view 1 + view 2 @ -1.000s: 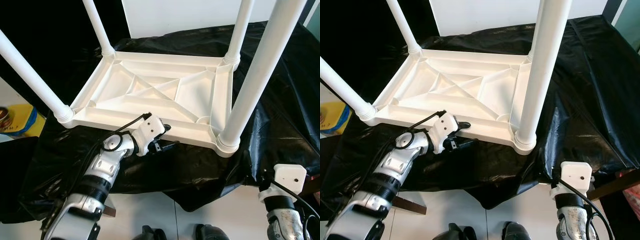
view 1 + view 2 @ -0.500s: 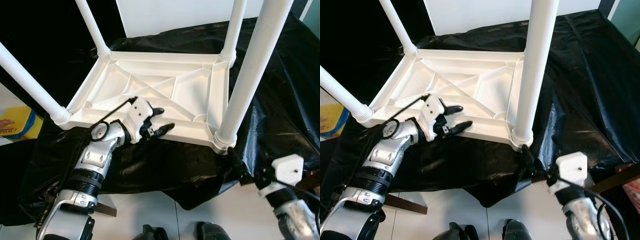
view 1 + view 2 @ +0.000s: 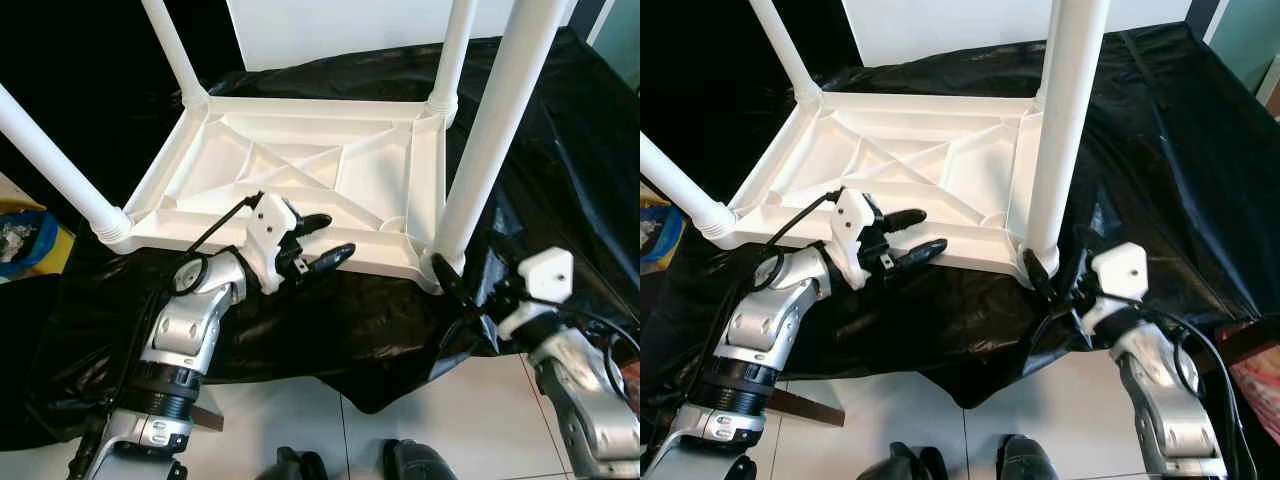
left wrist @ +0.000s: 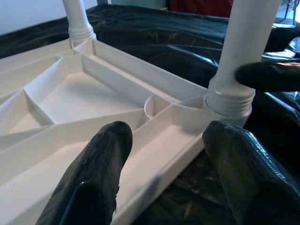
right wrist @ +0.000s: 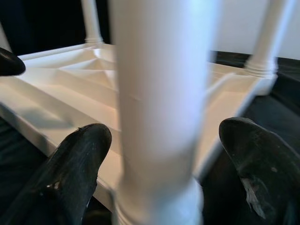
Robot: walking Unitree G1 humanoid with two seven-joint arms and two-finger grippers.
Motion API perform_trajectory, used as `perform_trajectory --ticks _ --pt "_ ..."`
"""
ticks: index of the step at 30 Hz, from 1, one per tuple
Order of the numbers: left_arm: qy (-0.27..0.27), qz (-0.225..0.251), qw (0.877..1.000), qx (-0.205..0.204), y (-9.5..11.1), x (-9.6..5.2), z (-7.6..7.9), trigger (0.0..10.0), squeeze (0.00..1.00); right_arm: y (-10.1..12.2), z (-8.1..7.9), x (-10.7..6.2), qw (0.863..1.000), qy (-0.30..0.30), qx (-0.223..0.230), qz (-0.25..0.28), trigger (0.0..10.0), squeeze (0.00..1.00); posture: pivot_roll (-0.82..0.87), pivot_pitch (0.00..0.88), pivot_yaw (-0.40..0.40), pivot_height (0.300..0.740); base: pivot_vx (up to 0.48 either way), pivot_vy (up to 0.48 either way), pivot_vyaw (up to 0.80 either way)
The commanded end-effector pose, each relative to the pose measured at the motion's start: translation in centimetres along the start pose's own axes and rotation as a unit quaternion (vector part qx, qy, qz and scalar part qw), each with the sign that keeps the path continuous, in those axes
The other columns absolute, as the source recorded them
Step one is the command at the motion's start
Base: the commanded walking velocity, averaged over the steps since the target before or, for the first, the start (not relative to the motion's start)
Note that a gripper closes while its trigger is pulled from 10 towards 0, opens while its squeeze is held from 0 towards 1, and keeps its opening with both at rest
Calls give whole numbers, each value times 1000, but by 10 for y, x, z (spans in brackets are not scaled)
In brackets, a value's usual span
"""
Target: Building children table
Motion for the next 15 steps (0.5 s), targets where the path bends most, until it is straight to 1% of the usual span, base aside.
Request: perform_trajectory --ticks 1,2,6,10,12,13,15 --pt "46 -8 999 -10 -5 -4 1 10000 0 -8 -7 10 999 28 18 -7 10000 0 -141 131 54 740 0 0 0" --pt "46 -8 999 -10 -5 -4 1 10000 0 -8 -7 10 999 28 18 -7 10000 0 -141 131 54 740 0 0 0" --pt "48 -12 999 -16 -7 -4 7 10000 0 -10 -7 28 999 43 25 1 10000 0 -127 129 36 740 0 0 0" --pt "50 -15 998 -18 -8 -5 9 10000 0 -13 -13 34 997 64 31 0 10000 0 -120 126 25 740 0 0 0" --pt "48 -19 998 -21 -10 -5 14 10000 0 -18 -25 42 996 81 42 -4 10000 0 -115 123 14 740 0 0 0" --pt "48 -19 998 -21 -10 -5 14 10000 0 -18 -25 42 996 81 42 -4 10000 0 -115 123 14 740 0 0 0" --pt "54 -21 998 -24 -11 -6 15 10000 0 -22 -36 51 995 88 57 -3 10000 0 -109 119 4 740 0 0 0"
Point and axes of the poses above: a point about 5 cm out from each wrist's last joint towards the gripper, its own x axis pointing out of the wrist towards the gripper, its own y axis along the axis of the wrist's last joint, z = x × y, the point moved 1 cm from there along x, pointing out of the wrist towards the gripper, and after that the axes turned 5 degrees about -x, right-handed, at the moved point
